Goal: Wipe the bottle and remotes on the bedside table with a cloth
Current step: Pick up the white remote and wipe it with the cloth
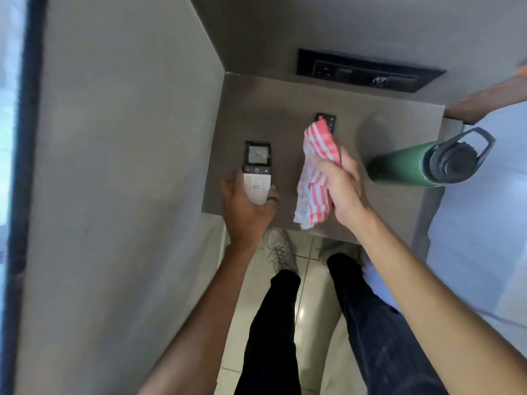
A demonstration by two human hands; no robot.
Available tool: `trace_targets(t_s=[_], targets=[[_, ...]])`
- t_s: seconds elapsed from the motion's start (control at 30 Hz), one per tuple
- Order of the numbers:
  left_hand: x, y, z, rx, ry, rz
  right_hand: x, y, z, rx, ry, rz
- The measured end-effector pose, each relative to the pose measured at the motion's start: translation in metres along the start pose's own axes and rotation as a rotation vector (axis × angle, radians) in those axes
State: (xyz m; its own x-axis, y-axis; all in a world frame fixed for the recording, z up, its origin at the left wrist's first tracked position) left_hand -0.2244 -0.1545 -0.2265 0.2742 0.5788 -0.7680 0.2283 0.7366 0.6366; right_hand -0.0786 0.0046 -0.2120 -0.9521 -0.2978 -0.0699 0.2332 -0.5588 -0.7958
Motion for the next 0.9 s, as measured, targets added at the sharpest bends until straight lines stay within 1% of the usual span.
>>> trace_targets(t_s=[0.1, 0.13, 0.17, 0.23, 0.27, 0.3, 0.37, 0.47, 0.53, 0.6, 0.67, 0.7, 0.73, 0.77, 0.8, 0.87, 0.9], targets=[[-0.032, 0.028, 0.015, 0.052, 0.010, 0.048, 0.033, -0.071, 0.032, -0.594, -0.150, 0.225], [-0.040, 0.036, 0.018, 0.079, 0.007, 0.062, 0.047, -0.083, 0.046, -0.752, -0.211, 0.311], [-0.046, 0.046, 0.020, 0.123, 0.003, 0.081, 0.062, -0.087, 0.057, -0.882, -0.268, 0.431], [-0.052, 0.064, 0.024, 0.240, -0.001, 0.129, 0.091, -0.076, 0.068, -1.069, -0.329, 0.833], [-0.052, 0.067, 0.025, 0.271, -0.009, 0.150, 0.101, -0.066, 0.066, -1.098, -0.330, 1.045], [-0.050, 0.066, 0.025, 0.266, -0.027, 0.159, 0.107, -0.059, 0.061, -1.073, -0.324, 1.190], [-0.046, 0.059, 0.023, 0.195, -0.069, 0.143, 0.114, -0.058, 0.045, -0.986, -0.271, 1.294], [-0.041, 0.055, 0.026, 0.171, -0.099, 0.110, 0.116, -0.058, 0.007, -0.860, -0.170, 1.333], [-0.041, 0.055, 0.027, 0.189, -0.108, 0.094, 0.114, -0.057, -0.023, -0.708, -0.200, 1.317], [-0.045, 0.055, 0.030, 0.213, -0.110, 0.094, 0.105, -0.063, -0.047, -0.538, -0.209, 1.233], [-0.048, 0.053, 0.028, 0.229, -0.113, 0.091, 0.087, -0.083, -0.063, -0.460, -0.092, 1.080], [-0.049, 0.051, 0.024, 0.219, -0.118, 0.080, 0.078, -0.094, -0.061, -0.498, -0.017, 0.979], [-0.049, 0.049, 0.018, 0.202, -0.117, 0.070, 0.074, -0.103, -0.047, -0.576, 0.022, 0.888], [-0.048, 0.048, 0.012, 0.189, -0.110, 0.065, 0.076, -0.105, -0.026, -0.668, -0.006, 0.851], [-0.047, 0.049, 0.006, 0.186, -0.104, 0.074, 0.081, -0.098, -0.003, -0.753, -0.077, 0.842], [-0.041, 0.053, 0.002, 0.204, -0.120, 0.114, 0.098, -0.066, 0.034, -0.938, -0.254, 1.013], [-0.039, 0.055, 0.004, 0.226, -0.133, 0.117, 0.101, -0.053, 0.041, -0.980, -0.300, 1.082]])
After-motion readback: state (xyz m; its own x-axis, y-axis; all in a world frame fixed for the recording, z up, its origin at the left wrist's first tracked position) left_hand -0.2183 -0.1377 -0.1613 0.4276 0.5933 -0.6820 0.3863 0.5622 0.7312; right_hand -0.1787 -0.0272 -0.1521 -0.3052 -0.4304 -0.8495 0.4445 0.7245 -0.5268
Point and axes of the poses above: each hand's wrist, its own z-axis away from the middle knuckle, its own x-axis out of the palm, y = z × x, the point moved 9 cm from there along -z, towards the middle knuckle, and after that the axes turned 13 degrees about y, right-handed, at the moved point
